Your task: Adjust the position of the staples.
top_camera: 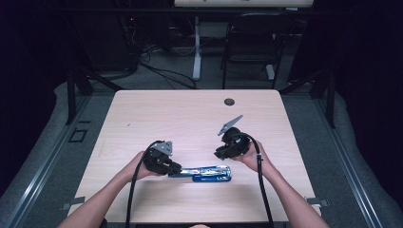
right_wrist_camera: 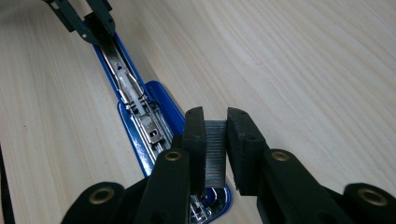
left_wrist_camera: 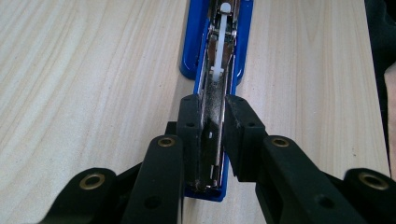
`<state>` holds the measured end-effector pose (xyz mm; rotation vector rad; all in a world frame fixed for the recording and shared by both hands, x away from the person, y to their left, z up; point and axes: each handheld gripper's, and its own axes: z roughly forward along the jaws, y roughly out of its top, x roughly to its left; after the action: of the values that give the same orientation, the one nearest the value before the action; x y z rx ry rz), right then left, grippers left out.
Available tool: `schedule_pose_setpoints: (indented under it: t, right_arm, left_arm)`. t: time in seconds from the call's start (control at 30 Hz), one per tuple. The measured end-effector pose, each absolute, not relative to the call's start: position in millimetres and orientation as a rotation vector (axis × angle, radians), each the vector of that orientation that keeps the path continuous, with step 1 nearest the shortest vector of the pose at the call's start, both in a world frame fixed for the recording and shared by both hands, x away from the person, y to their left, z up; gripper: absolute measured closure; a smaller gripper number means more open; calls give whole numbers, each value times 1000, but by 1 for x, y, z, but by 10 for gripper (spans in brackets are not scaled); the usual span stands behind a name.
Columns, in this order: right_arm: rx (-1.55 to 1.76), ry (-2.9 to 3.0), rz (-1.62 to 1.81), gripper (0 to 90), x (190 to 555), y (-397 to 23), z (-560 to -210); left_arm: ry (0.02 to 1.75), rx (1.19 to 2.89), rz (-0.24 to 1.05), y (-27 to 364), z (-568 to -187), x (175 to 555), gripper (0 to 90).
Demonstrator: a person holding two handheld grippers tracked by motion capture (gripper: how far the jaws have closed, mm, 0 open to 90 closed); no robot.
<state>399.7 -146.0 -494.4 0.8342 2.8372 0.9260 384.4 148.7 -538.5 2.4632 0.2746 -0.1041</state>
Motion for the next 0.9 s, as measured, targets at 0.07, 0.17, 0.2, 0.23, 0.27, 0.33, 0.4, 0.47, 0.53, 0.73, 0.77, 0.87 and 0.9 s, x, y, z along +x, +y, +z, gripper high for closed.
schedule_pose_setpoints:
  t: [0.07, 0.17, 0.2, 0.23, 0.27, 0.33, 0.4, 0.47, 0.53, 0.73, 0.77, 0.87, 0.9]
  right_arm:
    - [797, 2858, 925, 789, 399, -146, -495]
    - [773, 2877, 927, 788, 396, -145, -499]
    - [770, 2884, 919, 788, 395, -145, -500]
    - [749, 2901, 915, 789, 395, -145, -500]
    - [747, 2901, 919, 789, 394, -144, -501]
    - [716, 2917, 926, 789, 393, -143, -503]
    - [700, 2935, 909, 789, 393, -142, -504]
    - [686, 2949, 910, 788, 391, -140, -507]
    - [657, 2960, 896, 788, 390, -139, -509]
    - [632, 2987, 882, 788, 390, -141, -511]
    - [625, 2988, 891, 788, 390, -141, -512]
    - [615, 3000, 889, 788, 390, -140, -514]
    - [613, 2997, 888, 788, 389, -140, -515]
  left_arm:
    - [273, 2464, -104, 149, -538, 384, 769]
    - [269, 2442, -126, 148, -540, 385, 768]
    - [268, 2443, -126, 148, -540, 385, 768]
    - [269, 2442, -126, 148, -540, 385, 769]
    - [268, 2442, -126, 148, -540, 385, 768]
    - [266, 2445, -123, 148, -540, 385, 768]
    - [265, 2445, -124, 147, -540, 385, 768]
    - [264, 2444, -125, 147, -540, 385, 768]
    - [266, 2471, -100, 147, -538, 385, 768]
    - [262, 2445, -126, 146, -540, 386, 769]
    - [261, 2445, -126, 146, -540, 386, 768]
    - [260, 2447, -134, 146, -539, 386, 769]
    - [259, 2447, -134, 146, -539, 386, 769]
